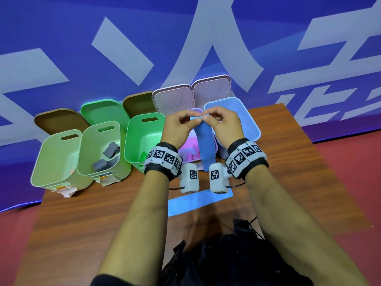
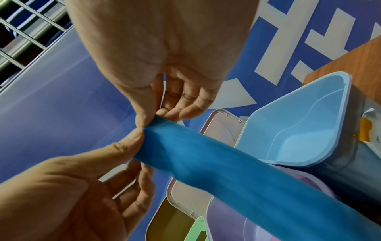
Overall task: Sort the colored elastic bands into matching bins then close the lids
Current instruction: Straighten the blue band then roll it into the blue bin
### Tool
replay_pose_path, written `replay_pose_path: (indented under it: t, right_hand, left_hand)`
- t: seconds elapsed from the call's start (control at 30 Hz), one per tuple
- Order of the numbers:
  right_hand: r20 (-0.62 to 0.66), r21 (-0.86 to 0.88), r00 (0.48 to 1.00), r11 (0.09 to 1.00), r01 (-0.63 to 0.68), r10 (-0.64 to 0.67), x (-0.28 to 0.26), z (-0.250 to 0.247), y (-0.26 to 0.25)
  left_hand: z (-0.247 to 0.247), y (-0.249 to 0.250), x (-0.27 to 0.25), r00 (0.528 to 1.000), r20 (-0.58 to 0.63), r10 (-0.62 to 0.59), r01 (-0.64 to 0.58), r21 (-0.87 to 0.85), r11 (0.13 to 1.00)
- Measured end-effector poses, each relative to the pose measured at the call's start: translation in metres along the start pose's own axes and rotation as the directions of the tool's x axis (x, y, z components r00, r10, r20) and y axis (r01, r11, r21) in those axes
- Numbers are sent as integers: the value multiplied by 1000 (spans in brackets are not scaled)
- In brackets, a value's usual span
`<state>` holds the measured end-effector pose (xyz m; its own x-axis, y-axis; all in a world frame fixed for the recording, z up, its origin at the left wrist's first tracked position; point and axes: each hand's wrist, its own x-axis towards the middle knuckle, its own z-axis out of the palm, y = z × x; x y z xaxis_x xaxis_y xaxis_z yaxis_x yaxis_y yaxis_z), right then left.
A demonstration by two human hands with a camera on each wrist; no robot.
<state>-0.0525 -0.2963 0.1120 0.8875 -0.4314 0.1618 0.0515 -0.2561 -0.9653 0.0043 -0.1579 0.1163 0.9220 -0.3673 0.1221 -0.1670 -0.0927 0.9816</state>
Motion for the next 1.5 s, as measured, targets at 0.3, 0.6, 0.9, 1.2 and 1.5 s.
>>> replay_pose_path:
  t: [0.3, 0.6, 0.9, 1.2, 1.5]
  right_hand:
    - [-16, -27, 999, 999, -39, 39, 2, -2, 5]
    - [-2, 93, 996, 992, -87, 88, 4, 4, 10]
    - [-14, 80, 996, 993, -90, 91, 6, 0, 10]
    - [-21, 158, 994, 982, -104, 108, 10, 2, 9]
    - [-23, 115, 994, 988, -104, 108, 14, -1, 11]
  left_hand:
    - [1, -5, 2, 999, -4, -34, 34, 32, 999]
    - [2, -6, 4, 997, 4, -77, 76, 80, 994]
    - [4, -6, 5, 1000, 23, 3, -3, 5, 1000]
    - [6, -3, 7, 999, -5, -38, 38, -22, 999]
    - [4, -10, 12, 999, 37, -29, 28, 48, 998]
